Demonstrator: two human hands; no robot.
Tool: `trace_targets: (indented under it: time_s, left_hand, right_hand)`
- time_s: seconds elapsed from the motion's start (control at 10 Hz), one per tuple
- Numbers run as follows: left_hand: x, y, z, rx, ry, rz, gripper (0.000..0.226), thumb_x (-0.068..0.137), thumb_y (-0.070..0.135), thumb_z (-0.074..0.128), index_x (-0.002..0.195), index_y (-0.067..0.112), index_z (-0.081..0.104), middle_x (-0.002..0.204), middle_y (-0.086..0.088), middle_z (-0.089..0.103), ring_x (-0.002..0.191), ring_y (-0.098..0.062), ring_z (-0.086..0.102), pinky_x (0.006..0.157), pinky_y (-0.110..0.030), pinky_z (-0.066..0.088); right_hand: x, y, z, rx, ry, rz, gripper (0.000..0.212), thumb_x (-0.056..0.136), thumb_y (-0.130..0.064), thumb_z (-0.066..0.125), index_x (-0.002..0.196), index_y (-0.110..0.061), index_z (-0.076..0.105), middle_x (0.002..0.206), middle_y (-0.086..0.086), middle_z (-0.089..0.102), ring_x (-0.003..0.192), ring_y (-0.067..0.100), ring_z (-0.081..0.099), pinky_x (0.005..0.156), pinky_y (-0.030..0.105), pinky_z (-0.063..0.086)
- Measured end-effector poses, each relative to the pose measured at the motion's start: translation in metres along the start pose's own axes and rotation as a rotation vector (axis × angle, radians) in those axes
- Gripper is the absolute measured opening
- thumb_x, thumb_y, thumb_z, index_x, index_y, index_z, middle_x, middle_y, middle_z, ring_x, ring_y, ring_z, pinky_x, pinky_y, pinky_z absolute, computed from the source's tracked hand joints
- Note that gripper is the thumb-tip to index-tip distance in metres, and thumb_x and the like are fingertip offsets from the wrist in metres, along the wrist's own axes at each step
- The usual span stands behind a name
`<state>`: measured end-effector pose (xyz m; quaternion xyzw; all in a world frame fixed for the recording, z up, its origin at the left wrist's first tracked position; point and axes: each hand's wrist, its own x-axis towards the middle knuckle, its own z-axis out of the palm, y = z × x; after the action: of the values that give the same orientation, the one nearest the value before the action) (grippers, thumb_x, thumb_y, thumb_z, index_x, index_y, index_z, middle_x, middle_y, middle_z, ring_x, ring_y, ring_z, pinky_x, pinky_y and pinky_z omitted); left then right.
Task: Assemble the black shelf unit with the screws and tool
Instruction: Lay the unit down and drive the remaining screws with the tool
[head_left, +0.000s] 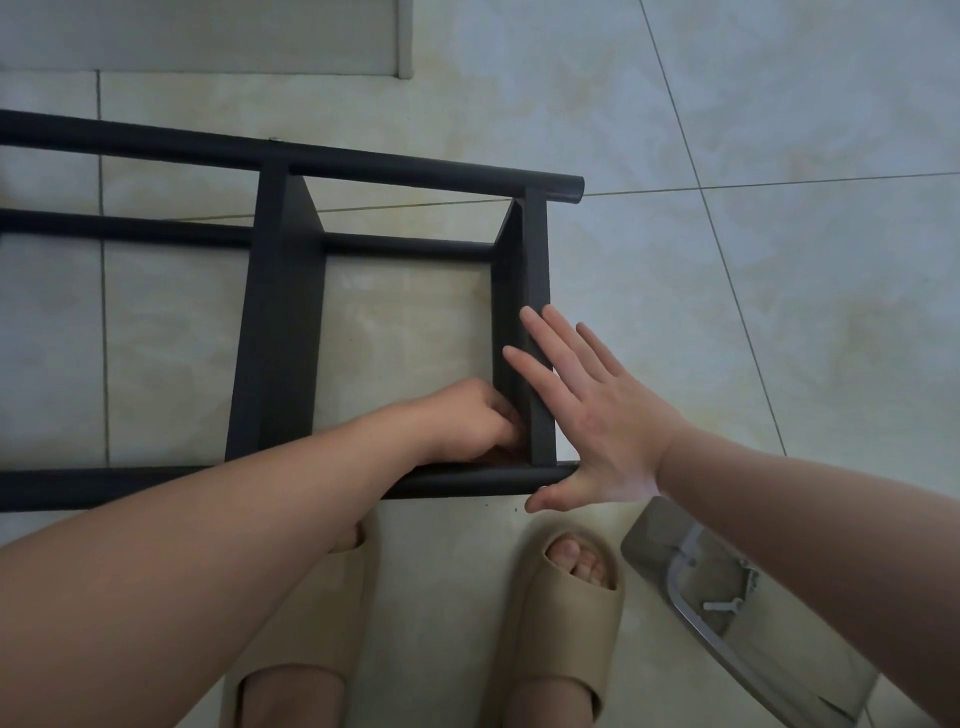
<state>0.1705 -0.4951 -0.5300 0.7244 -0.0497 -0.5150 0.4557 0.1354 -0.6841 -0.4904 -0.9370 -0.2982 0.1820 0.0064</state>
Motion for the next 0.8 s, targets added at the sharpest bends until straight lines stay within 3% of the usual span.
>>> trace_targets:
  time_s: [0.2,0.3,0.5,0.6,0.8]
  left_hand:
    - [0.0016,0.0003,0.0021,-0.240,-0.021,-0.092,0.029,0.081,-0.006,0.062,0.062,0.014,0.073,0.064,-0.010,0.065,0.057,-0.021,0.060,0.059,-0.025,0.049]
    - [0.0037,0.0012,0.0031,-0.388,-0.103,-0.148,0.034,0.081,-0.010,0.063,0.058,0.012,0.074,0.069,-0.012,0.069,0.063,-0.021,0.068,0.066,-0.027,0.056]
    - [0.0016,0.0013,0.0007,-0.420,-0.181,-0.199,0.012,0.085,-0.002,0.064,0.089,0.003,0.074,0.083,-0.012,0.074,0.078,-0.023,0.070,0.077,-0.032,0.055]
    - [-0.0001,0.0011,0.0002,-0.438,-0.209,-0.212,0.014,0.087,0.000,0.063,0.094,0.002,0.074,0.083,-0.011,0.075,0.075,-0.021,0.071,0.072,-0.029,0.055]
    - [0.0010,0.0012,0.0015,-0.438,-0.209,-0.245,0.028,0.089,0.006,0.063,0.113,-0.004,0.071,0.100,-0.017,0.073,0.088,-0.026,0.069,0.091,-0.037,0.053]
  right_hand:
    - [-0.0001,0.0001,0.0002,0.009,0.009,-0.005,0.130,0.067,-0.097,0.038,0.161,-0.013,0.003,0.166,0.013,-0.019,0.154,0.032,-0.019,0.125,0.057,0.009]
    - [0.0000,0.0003,0.0000,0.017,0.005,-0.003,0.130,0.067,-0.097,0.039,0.161,-0.014,0.002,0.166,0.012,-0.021,0.154,0.031,-0.020,0.125,0.057,0.009]
    - [-0.0004,0.0001,-0.0005,0.011,-0.007,0.001,0.131,0.067,-0.097,0.039,0.161,-0.013,0.002,0.167,0.013,-0.020,0.154,0.032,-0.020,0.125,0.057,0.009]
    - [-0.0004,-0.0001,-0.0009,0.012,-0.008,0.001,0.131,0.067,-0.096,0.039,0.161,-0.012,0.004,0.166,0.013,-0.020,0.154,0.033,-0.019,0.125,0.057,0.009]
    - [-0.0003,-0.0006,-0.0006,0.006,-0.010,0.006,0.132,0.067,-0.097,0.038,0.161,-0.011,0.006,0.167,0.013,-0.020,0.154,0.032,-0.019,0.125,0.057,0.009]
